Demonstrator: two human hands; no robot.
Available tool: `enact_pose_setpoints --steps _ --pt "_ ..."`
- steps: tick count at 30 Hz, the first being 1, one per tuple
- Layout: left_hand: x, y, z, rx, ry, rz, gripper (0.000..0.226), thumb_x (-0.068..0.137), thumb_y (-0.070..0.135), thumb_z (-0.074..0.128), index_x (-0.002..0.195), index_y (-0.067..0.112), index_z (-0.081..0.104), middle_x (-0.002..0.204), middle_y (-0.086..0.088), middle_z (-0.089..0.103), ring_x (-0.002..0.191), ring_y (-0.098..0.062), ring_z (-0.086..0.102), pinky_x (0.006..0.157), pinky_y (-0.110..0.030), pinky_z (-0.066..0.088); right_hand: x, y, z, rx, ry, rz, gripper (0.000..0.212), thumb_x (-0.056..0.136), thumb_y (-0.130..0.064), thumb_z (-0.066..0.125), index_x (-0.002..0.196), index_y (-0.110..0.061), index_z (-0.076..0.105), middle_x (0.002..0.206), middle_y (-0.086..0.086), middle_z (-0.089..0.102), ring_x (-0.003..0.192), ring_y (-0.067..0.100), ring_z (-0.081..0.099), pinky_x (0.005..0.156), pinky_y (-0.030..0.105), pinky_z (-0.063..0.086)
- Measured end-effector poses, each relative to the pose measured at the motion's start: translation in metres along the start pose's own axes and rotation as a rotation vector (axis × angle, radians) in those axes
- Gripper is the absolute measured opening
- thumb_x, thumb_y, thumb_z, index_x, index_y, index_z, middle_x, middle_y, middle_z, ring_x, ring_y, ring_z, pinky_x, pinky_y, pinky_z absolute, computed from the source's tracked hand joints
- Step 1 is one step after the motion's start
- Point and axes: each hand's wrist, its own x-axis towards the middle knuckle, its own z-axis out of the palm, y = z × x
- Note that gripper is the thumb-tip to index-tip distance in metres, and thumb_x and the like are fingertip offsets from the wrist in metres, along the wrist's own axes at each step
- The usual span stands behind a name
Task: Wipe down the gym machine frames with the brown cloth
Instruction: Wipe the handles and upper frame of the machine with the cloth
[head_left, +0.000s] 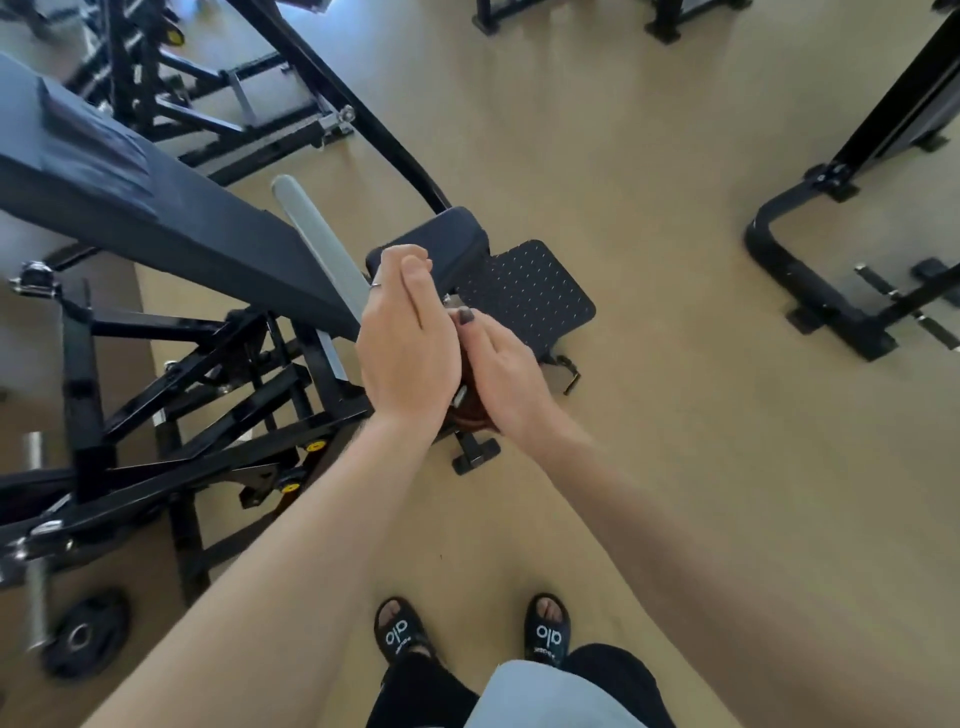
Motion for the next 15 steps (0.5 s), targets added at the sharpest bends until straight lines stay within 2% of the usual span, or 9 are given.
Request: enact_pose_setpoints --steps 1,2,4,6,8,10,12,15 --pt "0.0 0.0 0.0 0.007 -0.005 -0.005 0.036 0.109 0.038 0.022 0.111 0.026 0.057 0.105 0.012 0.066 0.095 -0.002 0.06 0.076 -0.005 0.034 -0.001 0.007 0.001 -0.011 0.046 -0.042 0.04 0.107 -0.051 0.033 0.106 -0.04 0.072 0.097 -0.014 0.073 0.092 0.003 0.068 0.08 0.018 0.05" --pt "0.001 0.001 0.0 0.014 -0.009 -0.011 0.036 0.109 0.037 0.023 0.112 0.026 0.057 0.105 0.013 0.066 0.095 -0.001 0.06 0.076 -0.004 0.034 0.006 0.014 0.002 -0.032 0.073 -0.022 0.041 0.107 -0.049 0.033 0.102 -0.036 0.071 0.094 -0.011 0.072 0.089 0.005 0.067 0.077 0.02 0.051" --pt "-0.001 0.001 -0.001 0.03 -0.02 -0.016 0.037 0.11 0.035 0.024 0.113 0.023 0.059 0.103 0.012 0.067 0.094 -0.003 0.062 0.076 -0.004 0.036 0.018 0.031 -0.007 -0.094 0.077 0.1 0.042 0.108 -0.043 0.033 0.099 -0.026 0.07 0.097 -0.004 0.07 0.095 0.011 0.065 0.086 0.035 0.052" --pt "-0.002 0.003 -0.001 0.034 -0.027 -0.013 0.037 0.11 0.033 0.025 0.112 0.022 0.06 0.099 0.011 0.067 0.09 -0.003 0.063 0.073 -0.003 0.036 0.027 0.047 -0.02 -0.076 0.061 0.263 0.038 0.11 -0.036 0.034 0.104 -0.022 0.069 0.11 0.007 0.067 0.108 0.025 0.062 0.099 0.05 0.05" --pt "-0.001 0.003 -0.001 0.038 -0.025 -0.01 0.037 0.109 0.032 0.025 0.109 0.023 0.061 0.095 0.012 0.067 0.087 0.0 0.062 0.071 -0.001 0.037 0.03 0.047 -0.022 -0.057 0.052 0.307 0.032 0.111 -0.032 0.037 0.105 -0.026 0.068 0.119 0.009 0.064 0.115 0.028 0.058 0.105 0.053 0.048" --pt "0.0 0.002 -0.001 0.054 -0.028 -0.001 0.036 0.109 0.032 0.025 0.107 0.025 0.06 0.091 0.013 0.065 0.085 0.003 0.06 0.069 -0.003 0.039 0.027 0.034 -0.014 -0.022 0.06 0.258 0.03 0.11 -0.029 0.039 0.103 -0.034 0.068 0.118 0.0 0.065 0.117 0.022 0.059 0.106 0.048 0.048" --pt "-0.001 0.003 -0.001 0.075 -0.043 0.011 0.036 0.109 0.034 0.024 0.108 0.026 0.059 0.089 0.015 0.063 0.082 0.003 0.059 0.067 -0.005 0.038 0.014 0.017 -0.007 0.03 0.064 0.187 0.035 0.106 -0.031 0.041 0.1 -0.046 0.071 0.108 -0.015 0.069 0.113 0.011 0.062 0.101 0.038 0.05" --pt "-0.001 0.009 -0.002 0.095 -0.056 0.032 0.036 0.108 0.035 0.025 0.109 0.026 0.059 0.088 0.015 0.06 0.076 -0.003 0.058 0.071 -0.019 0.047 -0.001 -0.007 0.0 0.098 0.018 0.11 0.041 0.099 -0.031 0.043 0.09 -0.056 0.073 0.098 -0.022 0.072 0.1 0.001 0.066 0.083 0.02 0.053"
